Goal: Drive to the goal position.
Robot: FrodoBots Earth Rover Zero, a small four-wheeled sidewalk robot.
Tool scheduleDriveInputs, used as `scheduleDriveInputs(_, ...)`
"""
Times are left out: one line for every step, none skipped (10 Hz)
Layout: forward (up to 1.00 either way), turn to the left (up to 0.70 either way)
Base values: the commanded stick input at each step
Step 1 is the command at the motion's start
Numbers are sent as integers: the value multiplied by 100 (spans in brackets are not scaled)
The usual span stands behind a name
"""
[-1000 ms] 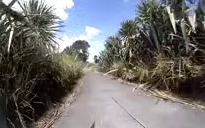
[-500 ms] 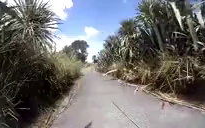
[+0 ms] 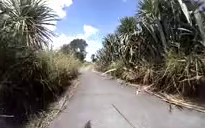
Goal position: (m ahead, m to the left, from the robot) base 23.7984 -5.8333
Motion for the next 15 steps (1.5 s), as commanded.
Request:
scheduleDriveInputs(50, 0)
scheduleDriveInputs(50, 0)
scheduleDriveInputs(50, 0)
scheduleDriveInputs(50, 0)
scheduleDriveInputs(50, 0)
scheduleDriveInputs(50, 0)
scheduleDriveInputs(50, 1)
scheduleDriveInputs(50, 3)
scheduleDriveInputs(50, 6)
scheduleDriveInputs(50, 8)
scheduleDriveInputs(50, 9)
scheduleDriveInputs(50, 10)
scheduleDriveInputs(50, 12)
scheduleDriveInputs(50, 12)
scheduleDriveInputs(50, 12)
